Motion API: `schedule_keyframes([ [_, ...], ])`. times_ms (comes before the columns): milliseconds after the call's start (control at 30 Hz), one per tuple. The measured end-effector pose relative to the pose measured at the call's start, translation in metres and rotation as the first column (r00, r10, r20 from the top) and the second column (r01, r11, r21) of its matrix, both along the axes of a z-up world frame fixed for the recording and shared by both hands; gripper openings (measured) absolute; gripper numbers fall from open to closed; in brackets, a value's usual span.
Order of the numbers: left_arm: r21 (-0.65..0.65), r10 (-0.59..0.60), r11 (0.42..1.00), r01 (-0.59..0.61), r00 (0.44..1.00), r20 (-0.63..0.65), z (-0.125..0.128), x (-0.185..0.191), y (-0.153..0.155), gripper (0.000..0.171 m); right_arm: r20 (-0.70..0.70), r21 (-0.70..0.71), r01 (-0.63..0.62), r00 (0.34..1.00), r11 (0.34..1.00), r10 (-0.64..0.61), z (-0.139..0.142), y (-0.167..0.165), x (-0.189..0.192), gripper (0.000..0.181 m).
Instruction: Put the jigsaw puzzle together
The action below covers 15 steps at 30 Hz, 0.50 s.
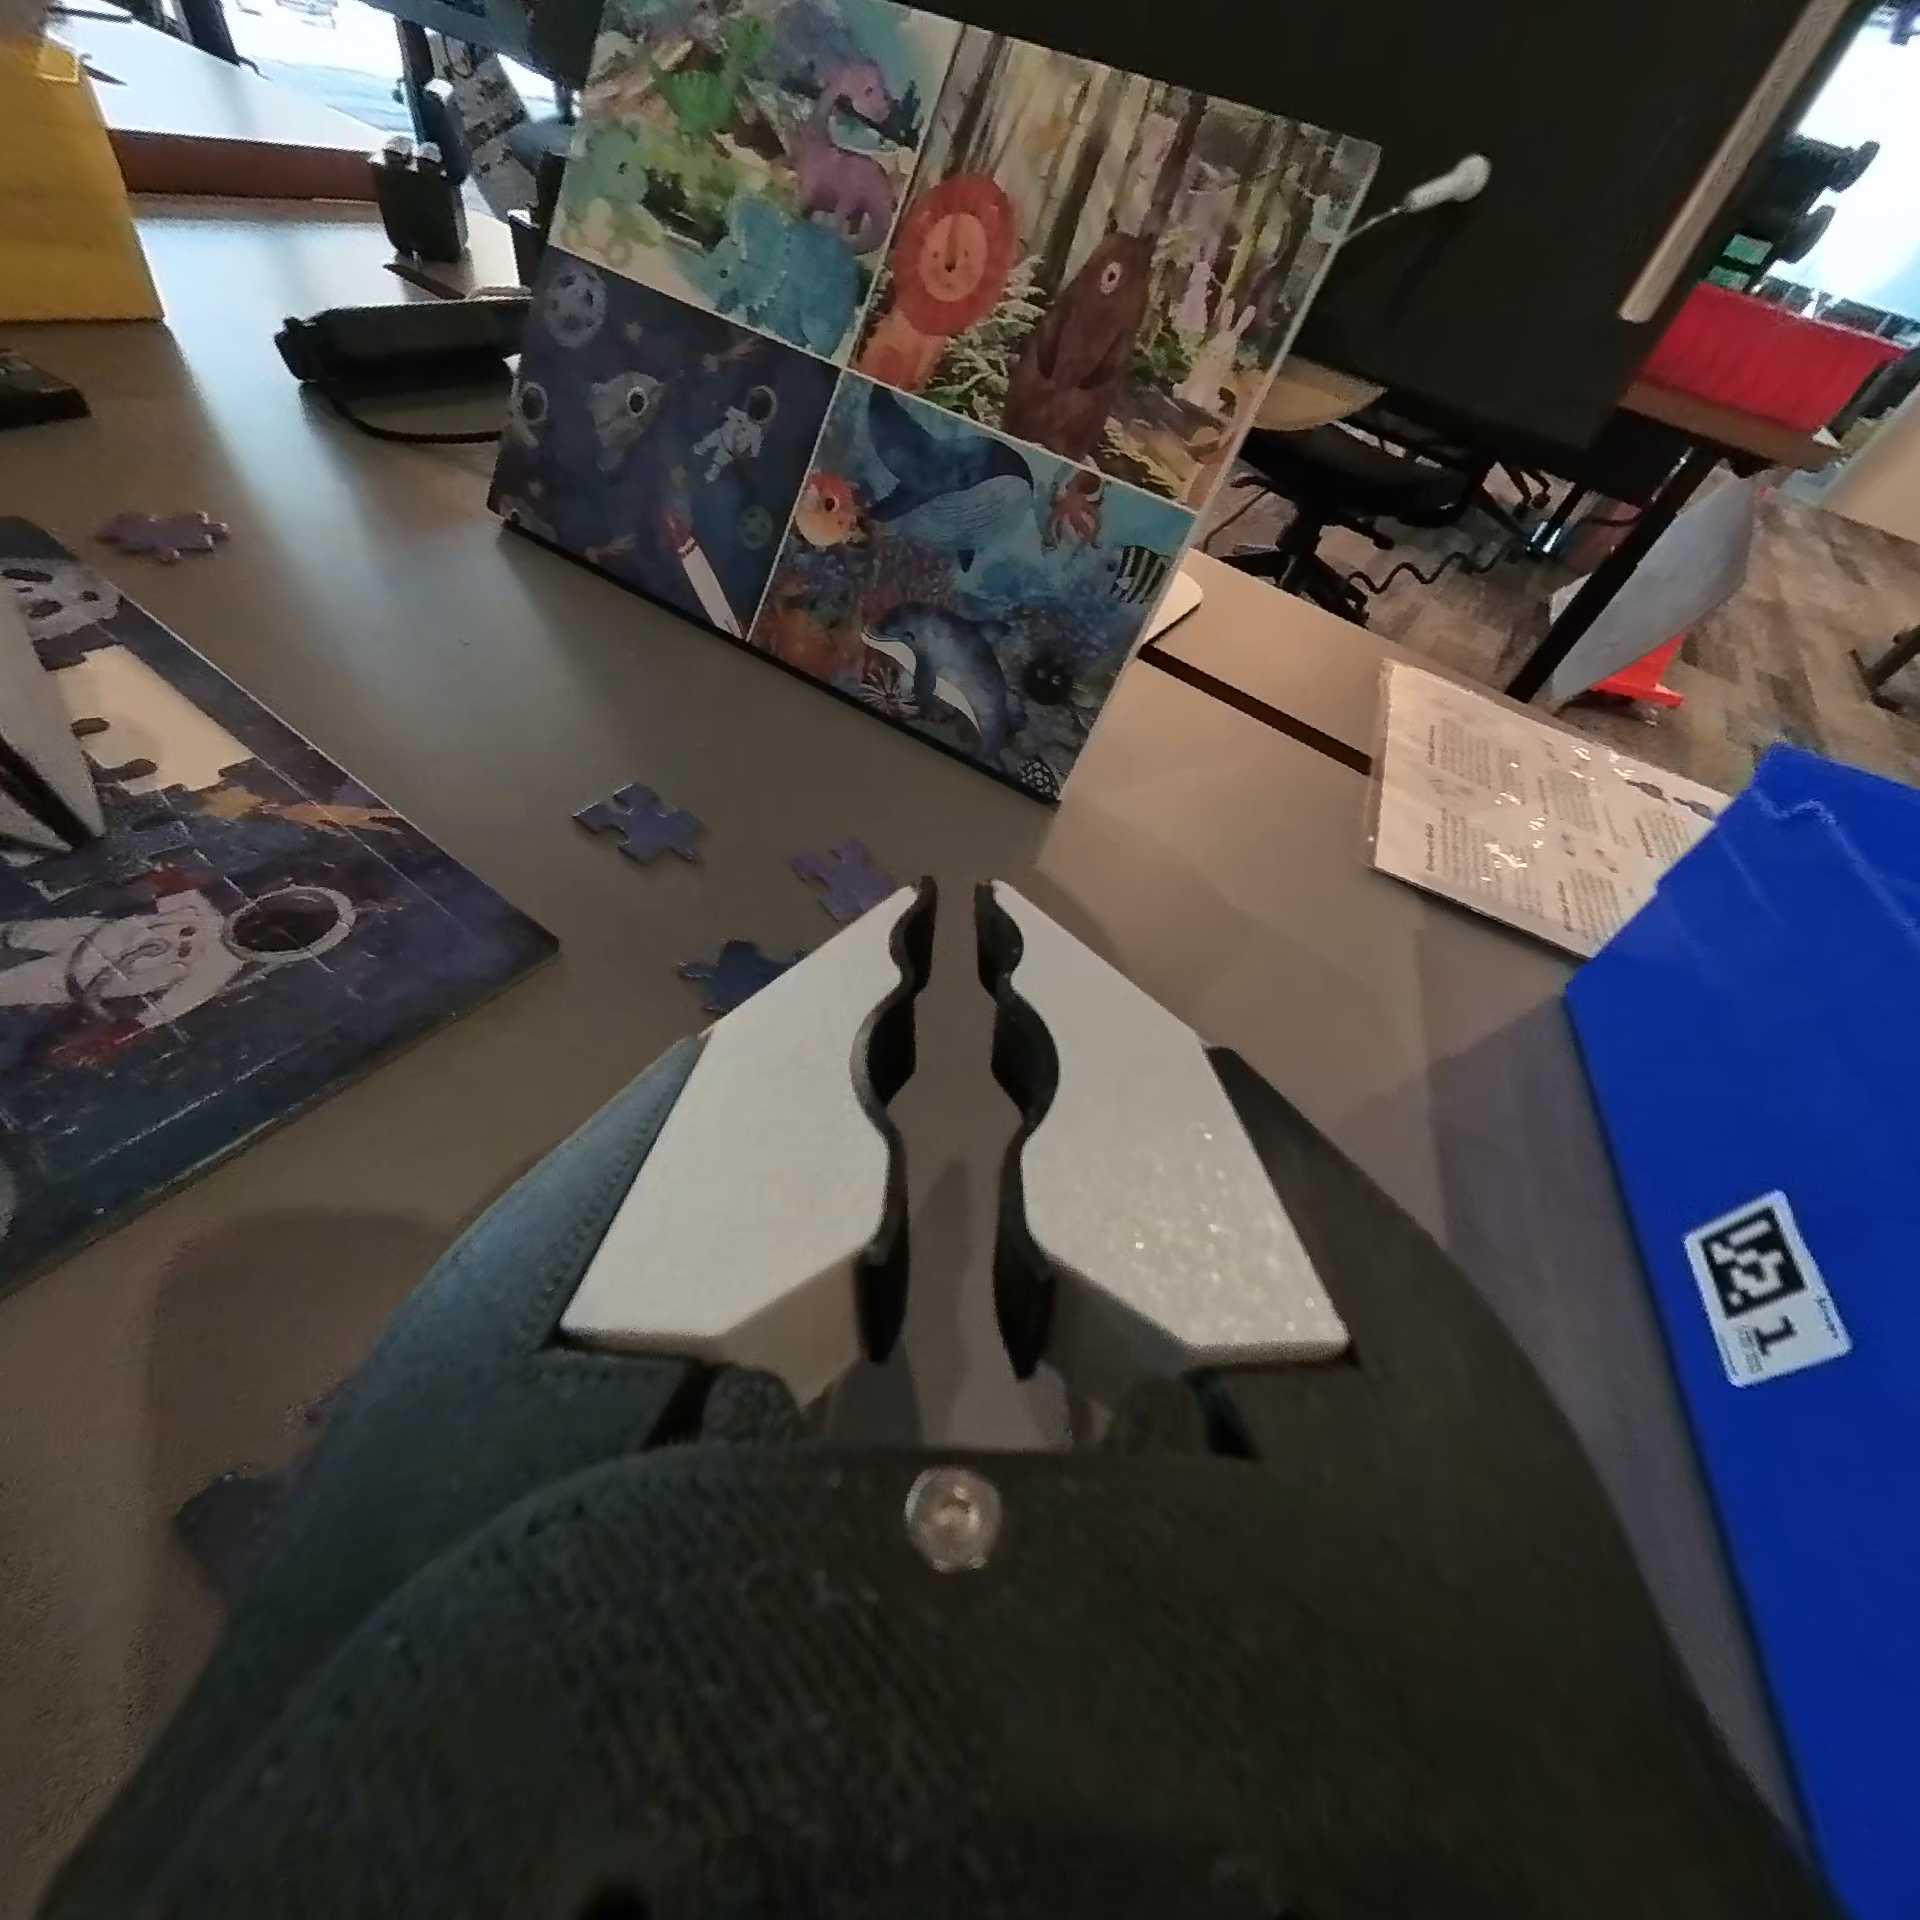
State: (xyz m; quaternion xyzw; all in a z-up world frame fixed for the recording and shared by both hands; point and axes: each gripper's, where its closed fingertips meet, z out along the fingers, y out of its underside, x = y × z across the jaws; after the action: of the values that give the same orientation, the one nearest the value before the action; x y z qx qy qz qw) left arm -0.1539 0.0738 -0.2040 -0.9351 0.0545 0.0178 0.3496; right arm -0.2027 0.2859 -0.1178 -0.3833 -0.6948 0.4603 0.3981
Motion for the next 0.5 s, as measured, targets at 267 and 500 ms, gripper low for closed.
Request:
schedule_keyframes([
  [267,0.034,0.001,0.999,-0.004,0.997,0.082,0.005,0.002,0.000,0.020,0.001,-0.005,-0.011,1.000,1.000,0.011,0.000,-0.002,0.001,0.007],
  [500,0.082,0.060,0.995,-0.066,0.996,0.073,0.015,-0.013,-0.012,0.023,0.007,0.010,-0.007,1.000,1.000,0.007,-0.002,-0.002,0.000,0.007],
])
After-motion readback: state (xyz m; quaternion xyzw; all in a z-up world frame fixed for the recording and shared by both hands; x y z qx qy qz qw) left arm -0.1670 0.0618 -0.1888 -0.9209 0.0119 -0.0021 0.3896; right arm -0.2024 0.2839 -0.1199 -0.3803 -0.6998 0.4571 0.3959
